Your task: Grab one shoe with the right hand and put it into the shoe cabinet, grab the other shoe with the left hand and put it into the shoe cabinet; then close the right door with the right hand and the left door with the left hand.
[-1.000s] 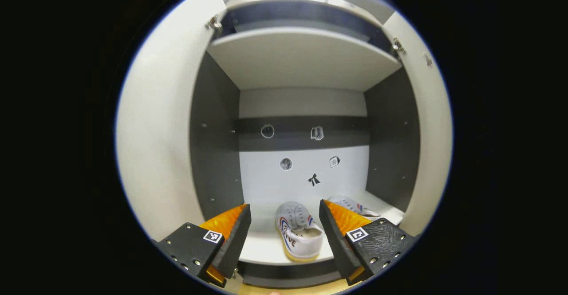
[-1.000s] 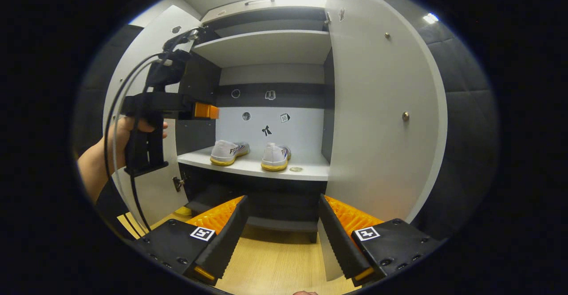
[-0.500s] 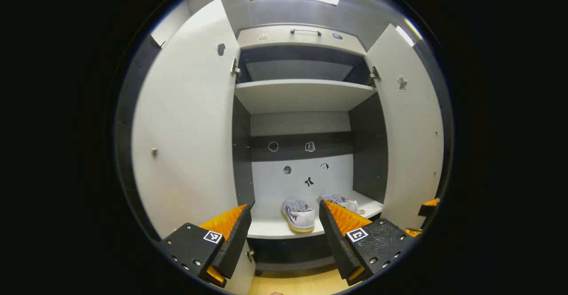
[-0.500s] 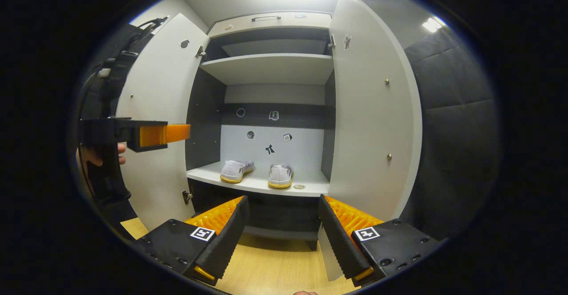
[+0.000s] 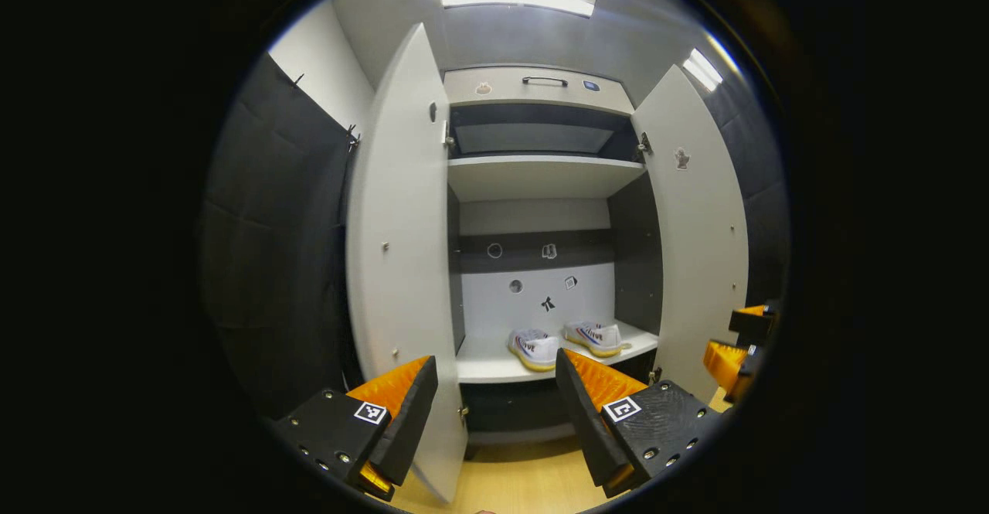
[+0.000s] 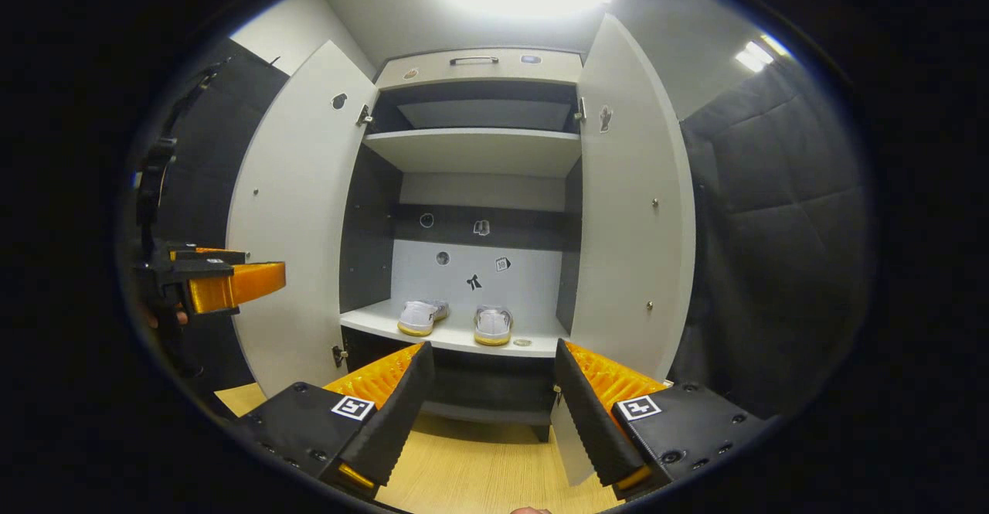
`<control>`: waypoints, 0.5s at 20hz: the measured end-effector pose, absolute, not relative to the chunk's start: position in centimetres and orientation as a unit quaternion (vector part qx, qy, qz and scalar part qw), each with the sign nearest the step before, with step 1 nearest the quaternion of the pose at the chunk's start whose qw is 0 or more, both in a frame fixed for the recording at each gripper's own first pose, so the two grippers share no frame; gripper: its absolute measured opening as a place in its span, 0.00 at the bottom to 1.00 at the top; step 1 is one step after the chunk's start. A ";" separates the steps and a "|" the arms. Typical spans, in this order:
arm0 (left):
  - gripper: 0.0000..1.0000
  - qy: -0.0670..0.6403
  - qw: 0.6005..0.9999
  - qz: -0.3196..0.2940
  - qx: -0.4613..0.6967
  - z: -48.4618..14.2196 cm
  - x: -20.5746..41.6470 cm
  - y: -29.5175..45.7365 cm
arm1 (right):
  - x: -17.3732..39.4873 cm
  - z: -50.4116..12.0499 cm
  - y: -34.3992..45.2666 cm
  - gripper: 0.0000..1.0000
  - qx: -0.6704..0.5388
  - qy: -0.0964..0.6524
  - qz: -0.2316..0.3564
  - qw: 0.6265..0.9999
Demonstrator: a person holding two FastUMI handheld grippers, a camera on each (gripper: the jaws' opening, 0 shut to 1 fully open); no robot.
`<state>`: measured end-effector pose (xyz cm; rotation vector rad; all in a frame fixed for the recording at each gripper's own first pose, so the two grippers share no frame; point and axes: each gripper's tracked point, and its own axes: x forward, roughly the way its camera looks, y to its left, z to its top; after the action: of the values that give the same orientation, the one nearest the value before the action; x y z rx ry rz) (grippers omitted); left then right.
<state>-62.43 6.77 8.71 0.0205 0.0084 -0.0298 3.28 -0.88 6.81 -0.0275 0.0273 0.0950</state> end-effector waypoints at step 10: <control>0.82 0.014 1.000 0.011 0.022 7.0 -66.9 10.0 | -0.1 7.7 -1.7 0.96 -0.007 -0.002 0.030 1.000</control>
<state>-66.89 10.02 7.01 0.0441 0.0285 0.0215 -0.06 -1.70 7.70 -0.0135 -0.0032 0.0610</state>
